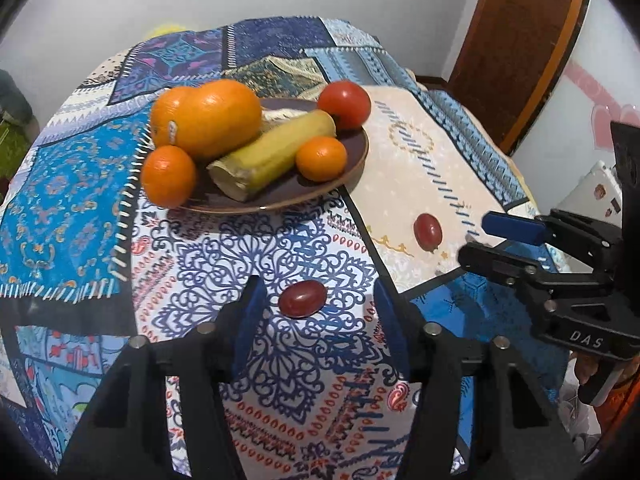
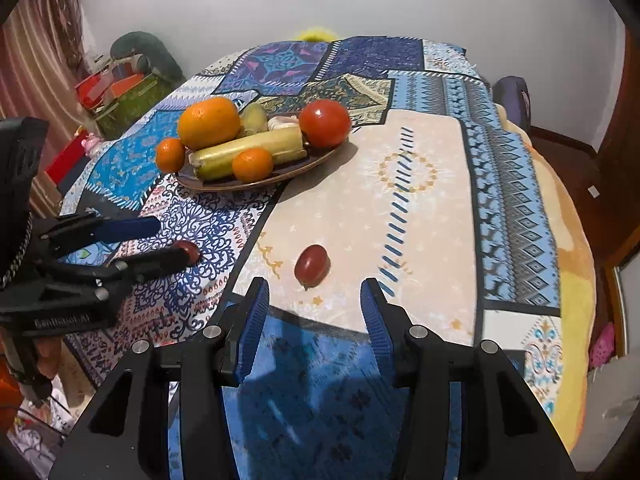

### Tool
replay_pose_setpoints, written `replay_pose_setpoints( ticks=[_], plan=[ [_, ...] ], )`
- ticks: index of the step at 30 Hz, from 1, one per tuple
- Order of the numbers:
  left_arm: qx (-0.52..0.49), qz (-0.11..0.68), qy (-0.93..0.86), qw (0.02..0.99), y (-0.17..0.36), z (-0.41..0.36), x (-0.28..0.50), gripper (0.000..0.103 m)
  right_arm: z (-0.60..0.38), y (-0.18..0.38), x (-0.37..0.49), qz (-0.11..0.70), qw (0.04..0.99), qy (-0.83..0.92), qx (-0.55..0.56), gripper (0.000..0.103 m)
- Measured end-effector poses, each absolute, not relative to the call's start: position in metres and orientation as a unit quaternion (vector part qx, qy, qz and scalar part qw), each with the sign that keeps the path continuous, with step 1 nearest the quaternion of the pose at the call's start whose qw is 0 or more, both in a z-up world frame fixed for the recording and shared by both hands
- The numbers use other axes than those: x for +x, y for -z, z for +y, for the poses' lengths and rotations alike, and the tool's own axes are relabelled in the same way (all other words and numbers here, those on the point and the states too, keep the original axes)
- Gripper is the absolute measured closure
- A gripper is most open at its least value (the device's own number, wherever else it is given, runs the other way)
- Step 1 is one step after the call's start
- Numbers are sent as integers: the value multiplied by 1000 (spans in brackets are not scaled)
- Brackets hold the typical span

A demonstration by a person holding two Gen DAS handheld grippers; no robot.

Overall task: Organize fruits
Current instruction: 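Grasp a red date with the right tool while the left tool grasps another date, then place both red dates on the plate and open both tools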

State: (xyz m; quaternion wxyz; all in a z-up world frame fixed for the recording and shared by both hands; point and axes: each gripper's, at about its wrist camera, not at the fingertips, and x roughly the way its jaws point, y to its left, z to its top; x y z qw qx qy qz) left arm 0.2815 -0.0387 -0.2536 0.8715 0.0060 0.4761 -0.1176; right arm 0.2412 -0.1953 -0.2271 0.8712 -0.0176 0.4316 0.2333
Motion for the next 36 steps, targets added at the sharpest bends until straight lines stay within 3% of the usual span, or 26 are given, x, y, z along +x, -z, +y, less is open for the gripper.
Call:
replay_pose_setpoints(
  ticks=[8, 13, 15, 19, 36],
  plan=[
    [6, 490, 108, 865, 272, -35, 288, 59, -178, 246, 251, 448, 859, -245, -26, 59],
    [8, 487, 110, 866, 275, -36, 289, 60, -184, 253, 262, 456, 855, -248, 8, 68],
    [8, 485, 111, 867, 276, -37, 289, 61, -186, 253, 264, 457, 855, -246, 16, 77],
    [4, 485, 115, 867, 275, -37, 287, 76, -188, 252, 264, 457, 856, -242, 13, 85],
    [7, 446, 120, 887, 242, -38, 278, 77, -187, 218, 256, 413, 877, -246, -6, 86]
  ],
)
